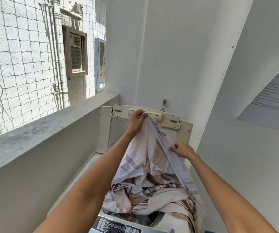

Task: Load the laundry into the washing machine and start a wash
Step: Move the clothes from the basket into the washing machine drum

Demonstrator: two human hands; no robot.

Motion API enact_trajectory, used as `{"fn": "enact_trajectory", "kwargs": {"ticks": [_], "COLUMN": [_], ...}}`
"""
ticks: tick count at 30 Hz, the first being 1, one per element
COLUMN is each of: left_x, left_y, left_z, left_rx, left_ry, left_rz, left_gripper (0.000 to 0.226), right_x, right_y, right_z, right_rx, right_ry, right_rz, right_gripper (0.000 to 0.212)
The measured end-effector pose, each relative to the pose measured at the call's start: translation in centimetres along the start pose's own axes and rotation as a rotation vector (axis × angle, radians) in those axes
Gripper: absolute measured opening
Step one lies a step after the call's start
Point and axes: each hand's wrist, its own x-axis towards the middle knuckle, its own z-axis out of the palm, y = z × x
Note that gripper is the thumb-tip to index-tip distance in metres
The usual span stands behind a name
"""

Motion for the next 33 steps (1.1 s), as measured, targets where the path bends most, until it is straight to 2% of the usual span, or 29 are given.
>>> {"fn": "enact_trajectory", "kwargs": {"ticks": [2,5,7,10,11,13,16,19,20,22,24,26,27,30,32,33], "left_x": [0.3,0.8,1.4,2.2,2.5,2.9,2.9,3.1,3.2,3.1,3.3,3.3,3.3,3.2,3.1,3.0], "left_y": [-0.5,-1.4,-1.5,-0.4,0.3,1.9,4.2,4.1,3.8,3.3,3.2,3.7,4.0,4.0,3.6,3.5], "left_z": [-1.1,-2.3,-2.9,-3.6,-3.6,-3.5,-2.8,-2.3,-2.2,-2.5,-2.7,-2.6,-2.5,-2.1,-2.3,-2.4], "left_rx": [-0.013,-0.023,-0.073,-0.229,-0.245,-0.270,-0.303,-0.269,-0.252,-0.203,-0.206,-0.262,-0.274,-0.116,0.074,0.090], "left_ry": [0.064,0.141,0.173,0.097,0.043,-0.089,-0.208,-0.134,-0.098,0.004,0.090,0.121,0.118,0.128,0.085,0.022], "left_rz": [-0.003,-0.041,-0.108,-0.184,-0.162,-0.094,-0.056,0.023,0.038,0.023,-0.029,-0.075,-0.080,-0.104,-0.162,-0.156], "left_gripper": [0.016,0.020,0.026,0.008,0.023,0.039,0.045,0.009,0.005,0.007,0.007,0.006,0.006,0.012,0.037,0.053], "right_x": [-0.7,-0.9,-0.4,0.5,0.8,1.2,1.5,1.7,1.7,1.7,1.7,1.3,1.2,1.4,1.7,1.7], "right_y": [1.9,1.3,-1.7,-8.2,-10.4,-14.5,-18.2,-18.1,-17.5,-15.5,-13.1,-10.8,-9.8,-8.6,-8.9,-9.3], "right_z": [0.3,-2.5,-5.9,-11.2,-12.7,-15.2,-16.4,-14.7,-13.9,-12.3,-10.6,-8.6,-7.8,-7.5,-9.0,-9.9], "right_rx": [0.026,0.110,0.224,0.367,0.403,0.463,0.423,0.480,0.545,0.616,0.533,0.431,0.414,0.388,0.323,0.319], "right_ry": [0.082,0.347,0.529,0.685,0.708,0.687,0.564,0.436,0.398,0.337,0.259,0.165,0.154,0.299,0.427,0.486], "right_rz": [0.080,0.123,0.069,-0.069,-0.123,-0.210,-0.304,-0.364,-0.390,-0.415,-0.383,-0.343,-0.330,-0.243,-0.180,-0.165], "right_gripper": [0.044,0.039,0.030,0.036,0.039,0.040,0.029,0.017,0.013,0.016,0.027,0.021,0.030,0.044,0.037,0.033]}}
